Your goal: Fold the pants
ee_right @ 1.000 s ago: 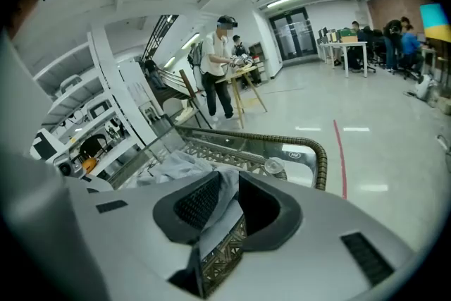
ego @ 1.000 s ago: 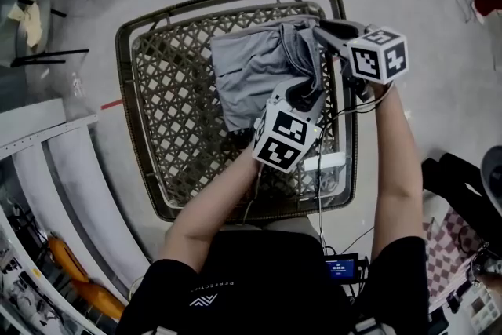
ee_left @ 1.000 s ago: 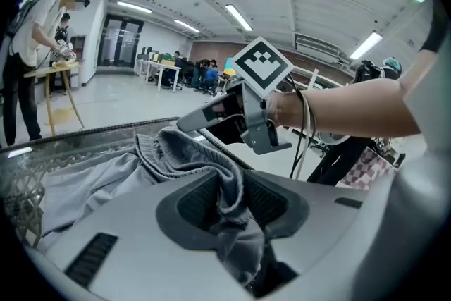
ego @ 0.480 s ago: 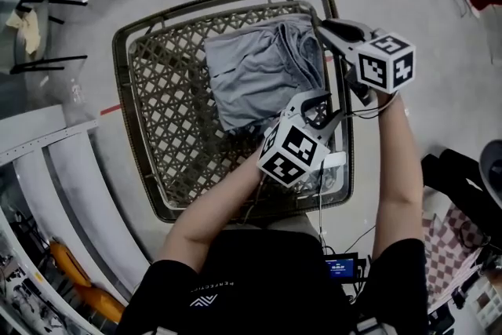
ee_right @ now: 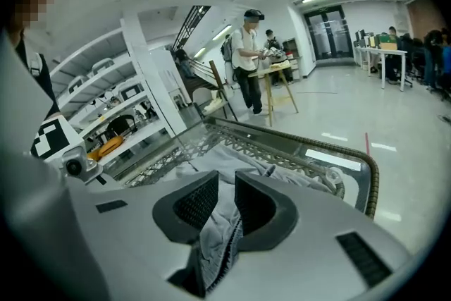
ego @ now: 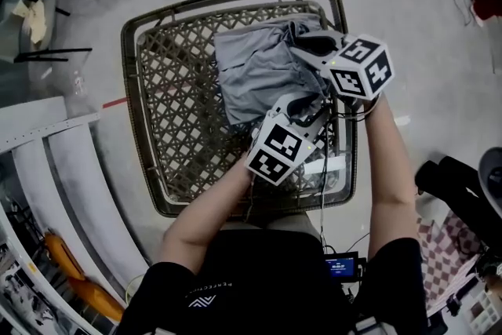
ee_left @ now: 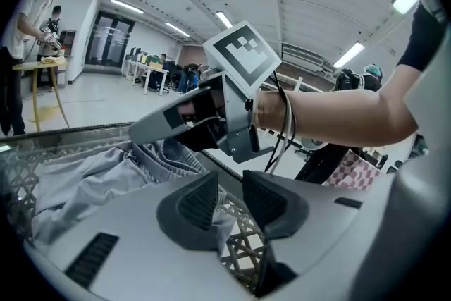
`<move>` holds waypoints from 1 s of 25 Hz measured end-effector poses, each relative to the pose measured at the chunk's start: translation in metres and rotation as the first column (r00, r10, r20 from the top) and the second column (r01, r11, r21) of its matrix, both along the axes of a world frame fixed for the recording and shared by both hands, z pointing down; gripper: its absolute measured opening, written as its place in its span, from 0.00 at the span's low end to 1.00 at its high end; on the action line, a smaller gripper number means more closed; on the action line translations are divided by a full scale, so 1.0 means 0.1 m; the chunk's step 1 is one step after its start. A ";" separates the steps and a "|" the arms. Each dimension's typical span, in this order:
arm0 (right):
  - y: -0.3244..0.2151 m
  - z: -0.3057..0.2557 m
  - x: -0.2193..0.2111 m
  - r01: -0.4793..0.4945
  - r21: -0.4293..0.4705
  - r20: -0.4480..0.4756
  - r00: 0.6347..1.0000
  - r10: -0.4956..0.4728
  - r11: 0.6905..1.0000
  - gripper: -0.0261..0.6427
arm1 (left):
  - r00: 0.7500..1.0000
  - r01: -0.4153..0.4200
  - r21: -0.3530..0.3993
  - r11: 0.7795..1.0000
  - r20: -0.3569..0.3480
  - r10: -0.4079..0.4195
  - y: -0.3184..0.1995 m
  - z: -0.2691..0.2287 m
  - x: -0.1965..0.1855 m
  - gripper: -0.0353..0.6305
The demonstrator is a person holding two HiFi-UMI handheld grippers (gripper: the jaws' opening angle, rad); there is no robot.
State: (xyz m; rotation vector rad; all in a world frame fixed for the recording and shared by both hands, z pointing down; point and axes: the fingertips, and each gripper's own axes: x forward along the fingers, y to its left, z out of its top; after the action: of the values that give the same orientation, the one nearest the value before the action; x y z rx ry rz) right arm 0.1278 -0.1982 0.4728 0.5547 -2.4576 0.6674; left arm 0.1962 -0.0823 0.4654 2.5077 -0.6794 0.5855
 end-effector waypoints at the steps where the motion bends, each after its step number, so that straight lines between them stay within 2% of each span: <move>1: 0.02 0.04 -0.05 0.013 -0.006 -0.010 1.000 -0.013 1.000 0.15 | 1.000 0.012 0.002 1.000 0.001 -0.012 -0.02 0.00 -0.04 0.22; 7: 0.13 0.35 -0.08 0.037 -0.033 -0.125 0.991 -0.041 0.999 0.15 | 0.996 0.090 0.007 0.996 -0.007 -0.089 -0.19 -0.01 -0.28 0.22; 9: 0.11 0.40 0.03 0.004 -0.033 -0.140 0.990 -0.008 0.999 0.15 | 0.993 0.116 0.009 0.993 -0.013 -0.116 -0.29 -0.02 -0.35 0.22; 13: 0.05 0.43 0.23 -0.087 -0.047 -0.113 0.990 0.081 0.995 0.15 | 0.987 0.160 -0.005 0.987 -0.036 -0.160 -0.46 -0.02 -0.43 0.22; 19: -0.06 0.48 0.47 -0.209 -0.054 -0.085 0.975 0.204 0.976 0.15 | 0.985 0.166 -0.017 0.986 -0.036 -0.167 -0.58 0.03 -0.46 0.22; 25: -0.04 0.71 0.64 -0.272 -0.065 -0.151 0.954 0.260 0.960 0.15 | 0.984 0.173 -0.049 0.984 -0.032 -0.175 -0.62 0.13 -0.51 0.22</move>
State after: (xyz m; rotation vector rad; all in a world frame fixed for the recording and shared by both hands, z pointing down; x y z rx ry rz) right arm 0.1914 -0.2023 0.5437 0.8793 -2.2313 0.8058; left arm 0.1454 -0.1442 0.4783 2.3800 -0.8516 0.4856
